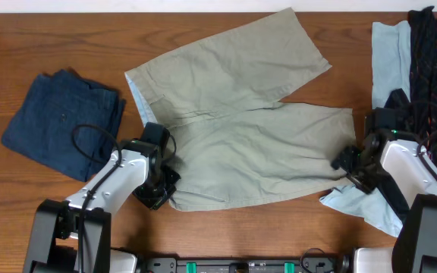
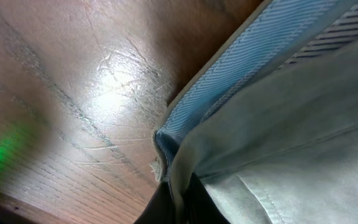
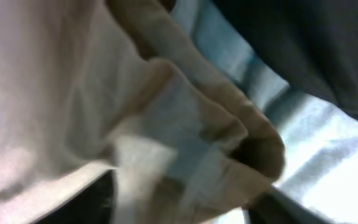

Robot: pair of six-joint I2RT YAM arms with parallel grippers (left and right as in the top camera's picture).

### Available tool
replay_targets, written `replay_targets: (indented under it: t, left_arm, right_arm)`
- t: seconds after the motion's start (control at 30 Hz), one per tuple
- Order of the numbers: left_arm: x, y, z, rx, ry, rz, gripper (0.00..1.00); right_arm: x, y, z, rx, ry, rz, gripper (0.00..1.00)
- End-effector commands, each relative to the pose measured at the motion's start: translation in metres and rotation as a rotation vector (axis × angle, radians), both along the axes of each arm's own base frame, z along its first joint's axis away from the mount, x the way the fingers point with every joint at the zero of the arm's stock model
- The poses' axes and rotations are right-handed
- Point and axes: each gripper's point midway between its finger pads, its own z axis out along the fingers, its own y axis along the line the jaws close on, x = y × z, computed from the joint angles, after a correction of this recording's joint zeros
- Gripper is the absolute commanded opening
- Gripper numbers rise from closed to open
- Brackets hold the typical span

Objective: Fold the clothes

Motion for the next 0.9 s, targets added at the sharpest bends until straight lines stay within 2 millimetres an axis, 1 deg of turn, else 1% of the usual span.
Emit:
replay_targets:
  t: [0.0, 0.03, 0.1, 0.13, 0.3, 0.37, 0.47, 0.57, 0.63, 0.73, 0.87]
  left_arm:
    - [-0.004, 0.007, -0.001, 0.028, -0.001, -0.027, 0.06]
    - [-0.004, 0.007, -0.001, 0.027, -0.002, -0.037, 0.06]
    - [-0.004, 0.007, -0.001, 0.024, -0.004, -0.055, 0.06]
    - [-0.003, 0.008, -0.001, 0.023, -0.006, -0.065, 0.06]
    - [0.002, 0.007, 0.005, 0.015, -0.044, -0.127, 0.06]
    - [0.007, 0.006, 0.011, 0.007, -0.076, -0.154, 0.06]
    - [0.013, 0.005, 0.024, -0.005, -0.131, -0.182, 0.06]
    - [0.016, 0.004, 0.042, -0.017, -0.192, -0.236, 0.06]
    - [0.014, 0.005, 0.054, -0.021, -0.225, -0.260, 0.06]
    - [0.003, 0.006, 0.073, -0.029, -0.253, -0.281, 0.06]
    - [-0.013, 0.010, 0.097, -0.033, -0.298, -0.312, 0.06]
  right_arm:
    - [0.003, -0.002, -0.002, -0.001, -0.015, -0.037, 0.38]
    - [0.005, -0.002, -0.002, -0.004, -0.023, -0.037, 0.28]
    - [0.006, -0.003, -0.002, -0.007, -0.030, -0.037, 0.05]
    - [0.007, -0.003, -0.001, -0.007, -0.031, -0.037, 0.01]
    - [0.005, -0.003, 0.005, -0.005, -0.012, -0.005, 0.01]
    - [0.005, -0.003, 0.012, -0.006, -0.007, 0.025, 0.01]
    - [0.006, -0.007, 0.029, -0.029, -0.004, 0.052, 0.01]
    - [0.009, -0.014, 0.051, -0.059, -0.019, 0.053, 0.01]
    - [0.013, -0.017, 0.067, -0.066, -0.049, 0.079, 0.01]
    - [0.013, -0.024, 0.094, -0.081, -0.090, 0.111, 0.01]
    - [0.002, -0.032, 0.127, -0.096, -0.121, 0.117, 0.01]
